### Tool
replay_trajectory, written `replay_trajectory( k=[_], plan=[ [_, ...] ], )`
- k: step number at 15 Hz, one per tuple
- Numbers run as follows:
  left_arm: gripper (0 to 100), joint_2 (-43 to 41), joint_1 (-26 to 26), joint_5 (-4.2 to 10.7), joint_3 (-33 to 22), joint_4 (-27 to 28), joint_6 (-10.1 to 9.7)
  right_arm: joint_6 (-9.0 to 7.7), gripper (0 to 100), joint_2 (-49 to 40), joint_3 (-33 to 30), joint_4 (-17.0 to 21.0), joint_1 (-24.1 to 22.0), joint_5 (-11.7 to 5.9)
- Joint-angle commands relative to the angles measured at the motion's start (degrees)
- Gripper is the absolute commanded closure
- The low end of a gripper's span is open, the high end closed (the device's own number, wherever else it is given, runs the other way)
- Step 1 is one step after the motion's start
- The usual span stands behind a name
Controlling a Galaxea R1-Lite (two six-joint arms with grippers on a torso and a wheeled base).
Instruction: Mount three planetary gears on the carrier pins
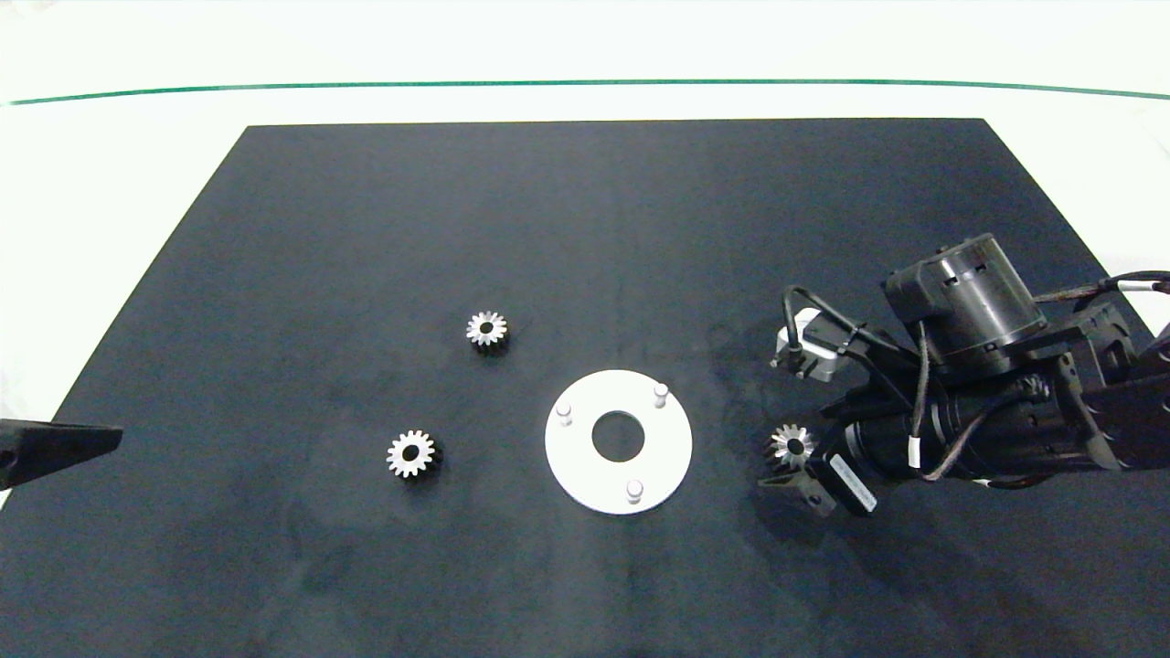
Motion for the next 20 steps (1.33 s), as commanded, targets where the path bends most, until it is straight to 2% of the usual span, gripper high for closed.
replay_trajectory(
  k=[1,20],
  plan=[
    [0,-0.1,0.0,0.05,0.0,0.2,-0.02,-0.2,0,-0.2,0.0,0.1,-0.4,0.01],
    [0,-0.6,0.0,-0.3,-0.4,-0.6,-0.19,-0.28,39,2.1,-0.5,-0.3,-0.4,0.01]
  ],
)
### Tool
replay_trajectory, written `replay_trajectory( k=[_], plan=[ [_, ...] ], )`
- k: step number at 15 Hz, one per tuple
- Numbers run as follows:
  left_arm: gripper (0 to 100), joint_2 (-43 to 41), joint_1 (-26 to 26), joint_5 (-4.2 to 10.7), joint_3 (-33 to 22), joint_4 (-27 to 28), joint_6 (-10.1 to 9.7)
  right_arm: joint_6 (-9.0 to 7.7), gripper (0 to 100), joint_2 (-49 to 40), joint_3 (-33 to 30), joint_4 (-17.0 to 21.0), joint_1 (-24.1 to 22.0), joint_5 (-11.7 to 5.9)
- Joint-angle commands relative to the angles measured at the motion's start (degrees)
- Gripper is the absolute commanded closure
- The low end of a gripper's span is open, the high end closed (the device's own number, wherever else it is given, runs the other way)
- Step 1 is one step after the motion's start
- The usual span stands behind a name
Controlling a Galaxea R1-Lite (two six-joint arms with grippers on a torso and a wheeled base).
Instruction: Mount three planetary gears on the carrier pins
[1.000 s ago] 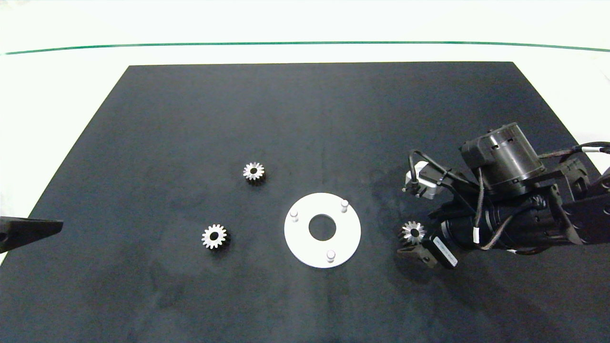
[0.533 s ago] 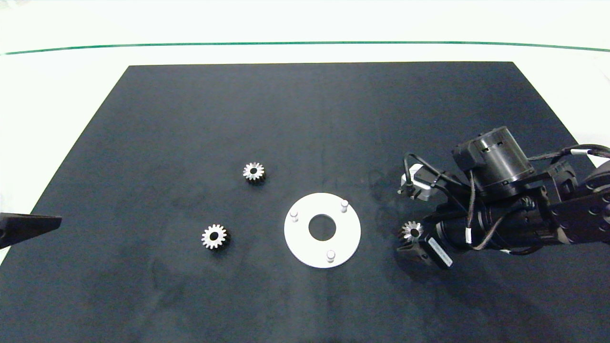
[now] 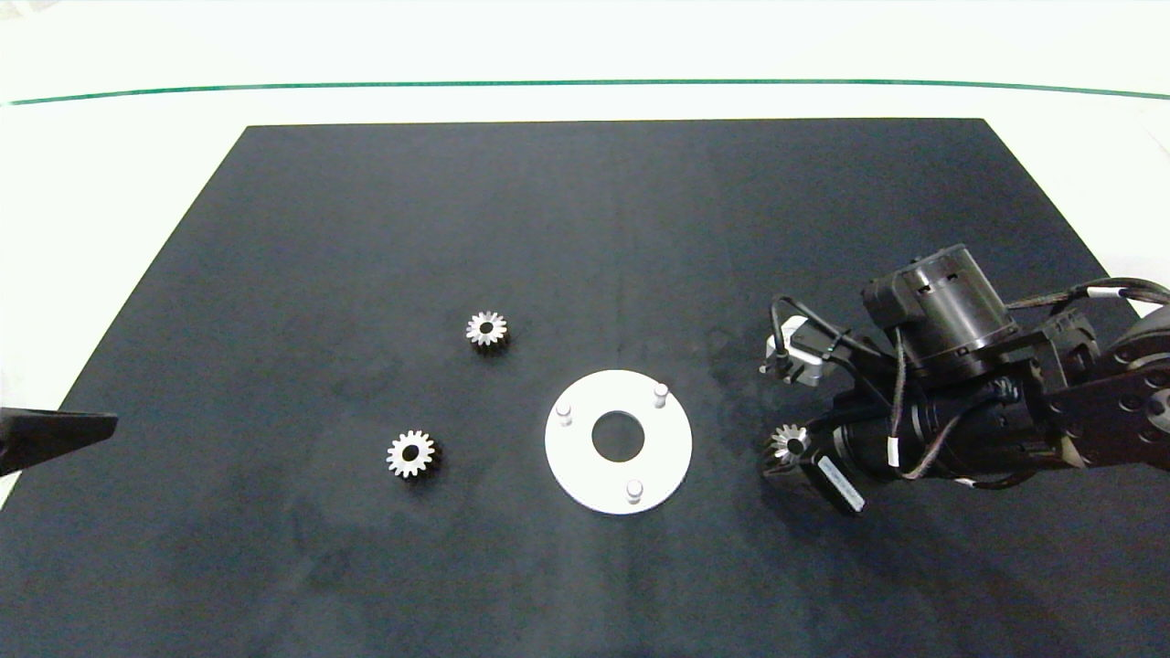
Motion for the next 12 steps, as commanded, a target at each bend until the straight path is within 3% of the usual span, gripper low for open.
replay_trajectory(
  k=[1,12],
  plan=[
    [0,0.0,0.0,-0.02,-0.2,0.2,0.05,-0.09,40,-0.1,-0.1,0.1,0.0,-0.19],
    [0,-0.3,0.0,-0.02,-0.1,-0.5,0.05,0.0,63,1.4,0.0,-0.7,0.4,-0.45]
  ],
)
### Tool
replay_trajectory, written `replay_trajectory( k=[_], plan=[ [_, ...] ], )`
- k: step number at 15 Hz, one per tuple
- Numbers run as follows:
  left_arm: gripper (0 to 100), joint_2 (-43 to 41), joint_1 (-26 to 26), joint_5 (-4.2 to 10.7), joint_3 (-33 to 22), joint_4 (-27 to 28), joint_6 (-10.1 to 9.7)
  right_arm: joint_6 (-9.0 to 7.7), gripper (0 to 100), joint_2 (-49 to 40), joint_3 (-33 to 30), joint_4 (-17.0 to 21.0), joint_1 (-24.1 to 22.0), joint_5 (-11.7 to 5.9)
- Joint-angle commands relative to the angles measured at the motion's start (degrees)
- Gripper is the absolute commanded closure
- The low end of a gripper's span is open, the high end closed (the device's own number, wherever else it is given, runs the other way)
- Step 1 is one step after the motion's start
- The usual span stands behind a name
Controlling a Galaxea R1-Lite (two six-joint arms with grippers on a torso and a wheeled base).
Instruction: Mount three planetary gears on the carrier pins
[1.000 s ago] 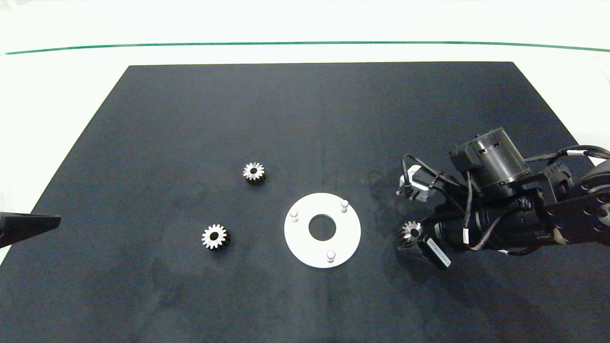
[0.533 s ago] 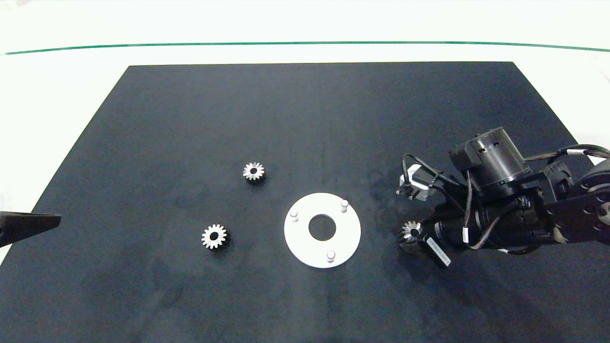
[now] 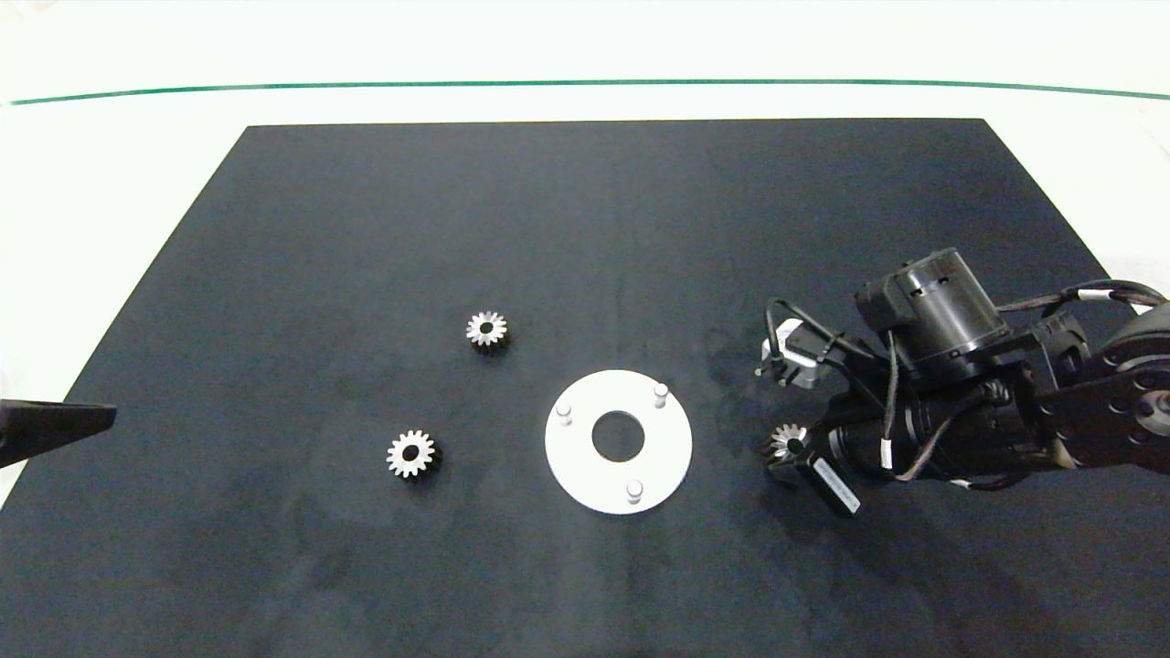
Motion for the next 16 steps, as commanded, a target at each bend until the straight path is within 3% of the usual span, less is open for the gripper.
replay_trajectory(
  k=[1,7,9,11,14,16],
  plan=[
    [0,-0.2,0.0,0.04,0.0,0.2,0.05,-0.14,64,0.9,0.1,-0.5,0.1,0.02],
    [0,-0.4,0.0,-0.22,0.0,0.2,0.05,-0.05,76,-1.3,-1.0,-1.0,1.0,-0.06],
    [0,-0.5,0.0,-0.22,0.1,0.2,0.05,-0.05,81,-3.4,-2.0,-0.4,2.0,-1.38],
    [0,-0.5,0.0,-0.22,0.1,0.2,0.05,-0.05,81,-5.1,-5.5,2.7,3.5,-2.53],
    [0,-0.5,0.0,-0.22,0.1,0.2,0.05,0.04,81,-4.5,-14.2,11.2,5.5,-2.61],
    [0,-0.5,0.0,-0.22,0.2,0.2,0.05,0.04,81,-3.4,-16.4,11.8,5.8,-2.61]
  ],
)
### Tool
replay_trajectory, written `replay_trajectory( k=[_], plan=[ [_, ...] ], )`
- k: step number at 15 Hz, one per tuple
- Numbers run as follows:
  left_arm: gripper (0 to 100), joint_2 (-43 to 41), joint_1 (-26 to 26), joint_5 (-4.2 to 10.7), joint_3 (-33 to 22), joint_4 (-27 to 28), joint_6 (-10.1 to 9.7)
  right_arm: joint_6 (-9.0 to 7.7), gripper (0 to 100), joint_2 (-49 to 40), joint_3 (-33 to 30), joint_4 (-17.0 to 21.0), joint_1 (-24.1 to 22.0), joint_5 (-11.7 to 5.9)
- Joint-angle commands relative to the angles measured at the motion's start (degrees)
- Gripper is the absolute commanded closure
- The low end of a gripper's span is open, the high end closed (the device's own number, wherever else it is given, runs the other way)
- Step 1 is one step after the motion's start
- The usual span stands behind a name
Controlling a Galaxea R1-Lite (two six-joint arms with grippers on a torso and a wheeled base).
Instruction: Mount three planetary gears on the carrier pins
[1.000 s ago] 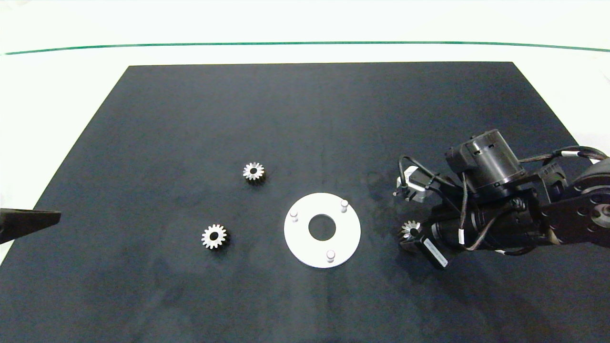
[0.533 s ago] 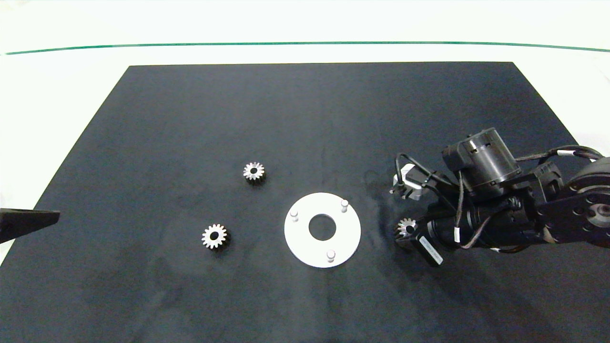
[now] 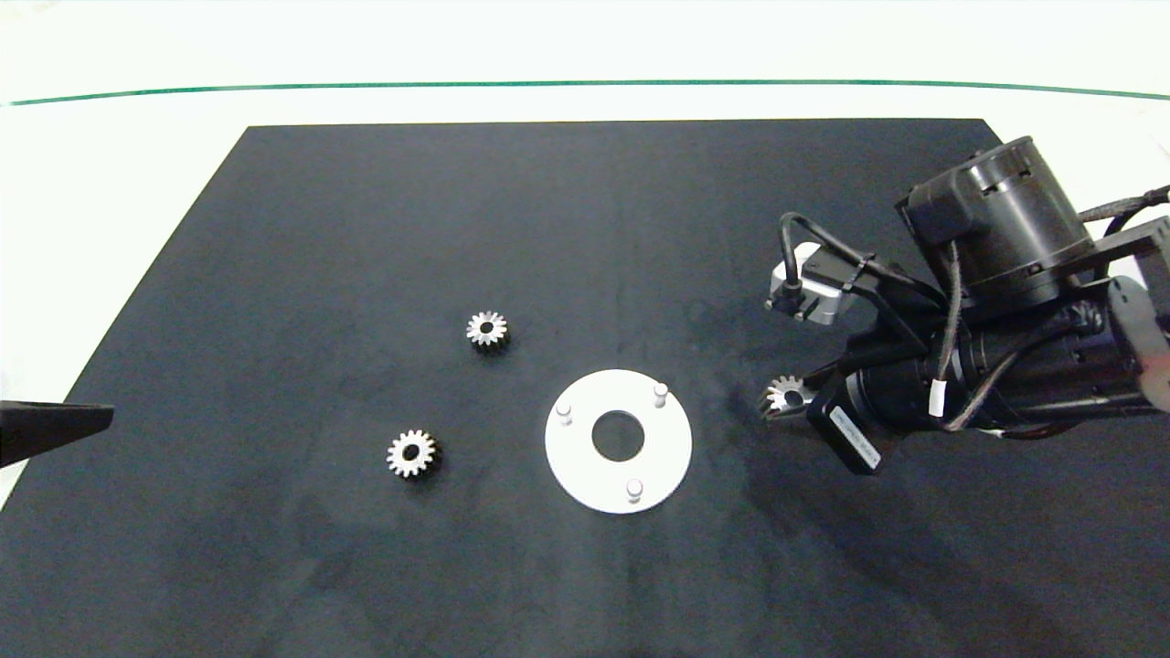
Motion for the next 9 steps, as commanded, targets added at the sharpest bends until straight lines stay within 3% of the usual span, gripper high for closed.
replay_trajectory(
  k=[1,9],
  plan=[
    [0,0.0,-0.1,0.07,0.1,0.2,0.05,0.01,81,1.8,-4.6,0.7,0.9,-0.08],
    [0,0.0,-0.8,0.07,0.2,0.2,0.05,0.88,81,12.6,-16.2,2.3,5.6,-0.17]
  ],
)
